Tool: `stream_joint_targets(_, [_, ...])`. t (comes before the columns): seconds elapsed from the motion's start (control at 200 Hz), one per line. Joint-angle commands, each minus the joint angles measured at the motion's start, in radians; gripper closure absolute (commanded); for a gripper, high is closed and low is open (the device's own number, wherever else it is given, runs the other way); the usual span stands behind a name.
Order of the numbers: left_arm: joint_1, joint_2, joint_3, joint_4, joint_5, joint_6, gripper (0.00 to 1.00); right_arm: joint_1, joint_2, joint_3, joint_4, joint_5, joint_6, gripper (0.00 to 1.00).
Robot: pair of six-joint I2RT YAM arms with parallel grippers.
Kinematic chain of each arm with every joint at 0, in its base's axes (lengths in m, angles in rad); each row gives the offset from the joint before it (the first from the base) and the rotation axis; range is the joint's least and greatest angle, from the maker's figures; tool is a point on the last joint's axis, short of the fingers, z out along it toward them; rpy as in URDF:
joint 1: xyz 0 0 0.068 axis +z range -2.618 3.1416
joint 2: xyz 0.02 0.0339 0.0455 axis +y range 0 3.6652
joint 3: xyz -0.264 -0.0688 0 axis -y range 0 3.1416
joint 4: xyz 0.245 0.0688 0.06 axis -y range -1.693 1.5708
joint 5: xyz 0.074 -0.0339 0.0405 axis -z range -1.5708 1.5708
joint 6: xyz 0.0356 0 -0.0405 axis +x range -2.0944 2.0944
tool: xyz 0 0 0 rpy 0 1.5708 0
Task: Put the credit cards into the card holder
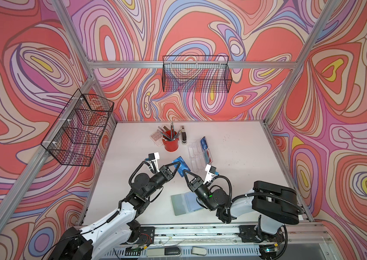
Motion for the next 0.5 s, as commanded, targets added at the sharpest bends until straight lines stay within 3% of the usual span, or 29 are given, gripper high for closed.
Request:
stream_joint_targets(0.0, [0.021,-0.057,0.062,-0.128,0.053,0.035,1.0,-0.022,-0.18,-0.048,-0.208,-0.004,-0.007,0.51])
stream_joint_targets(0.085, [0.038,-0.085,0.1,-0.237,0.097,0.052,1.0,-0.087,-0.33,-0.005,-0.577,-0.089,0.019,0.45])
stream_joint_targets(0.13, [0.043,-0.095,0.12,-0.288,0.122,0.059,1.0,-0.124,-0.378,0.014,-0.678,-0.156,0.006,0.44])
stream_joint_targets(0.355, [0.05,-0.08,0.123,-0.291,0.259,-0.003,1.0,-0.199,-0.416,0.127,-0.847,-0.445,-0.144,0.42])
stream_joint_targets(0.491, [0.05,-0.102,0.118,-0.305,0.263,-0.006,1.0,-0.199,-0.349,0.163,-0.782,-0.54,-0.153,0.44])
